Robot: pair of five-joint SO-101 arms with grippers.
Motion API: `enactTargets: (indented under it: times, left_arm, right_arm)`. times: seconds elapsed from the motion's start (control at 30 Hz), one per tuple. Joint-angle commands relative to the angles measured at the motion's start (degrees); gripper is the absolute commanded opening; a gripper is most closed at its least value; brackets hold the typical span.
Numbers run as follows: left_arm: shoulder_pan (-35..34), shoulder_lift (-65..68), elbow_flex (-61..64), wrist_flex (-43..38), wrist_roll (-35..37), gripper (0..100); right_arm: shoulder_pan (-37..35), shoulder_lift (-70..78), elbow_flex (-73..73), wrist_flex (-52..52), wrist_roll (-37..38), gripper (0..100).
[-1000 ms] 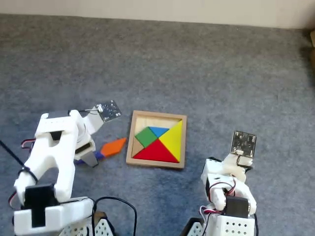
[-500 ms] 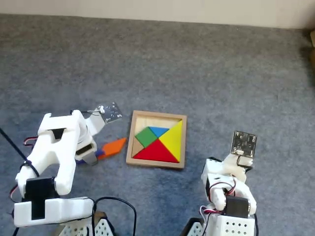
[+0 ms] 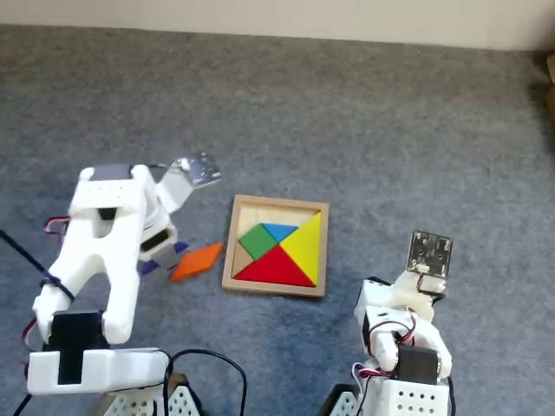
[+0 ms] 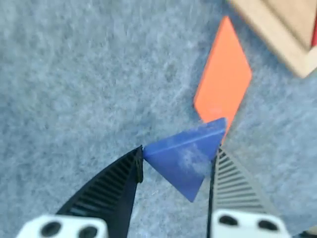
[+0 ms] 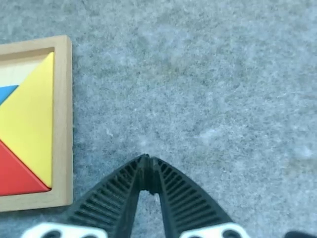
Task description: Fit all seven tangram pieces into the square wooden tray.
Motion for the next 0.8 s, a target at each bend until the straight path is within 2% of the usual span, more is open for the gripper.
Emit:
enactTargets:
  times: [0.0, 0.27, 0.4, 0.53, 0.77]
  left_arm:
    - [6.0, -0.2, -6.0, 1.5, 7.2, 17]
    - [15.7, 0.5, -13.2, 1.1, 17.9, 17]
    - [20.2, 1.9, -15.6, -0.4, 18.6, 17]
    - [22.7, 9.2, -21.5, -0.2, 20.4, 17]
    - [23.6, 22.5, -37.1, 3.9, 22.2, 18]
  right_arm:
    - [0.7, -0.7, 5.7, -1.1, 0.4, 0.6]
    - [0.7, -0.7, 5.7, -1.1, 0.4, 0.6]
    - [0.7, -0.7, 5.7, -1.1, 0.4, 0.6]
    - [0.7, -0.7, 5.7, -1.1, 0.4, 0.6]
    - [0.7, -0.7, 5.7, -1.1, 0.5, 0.6]
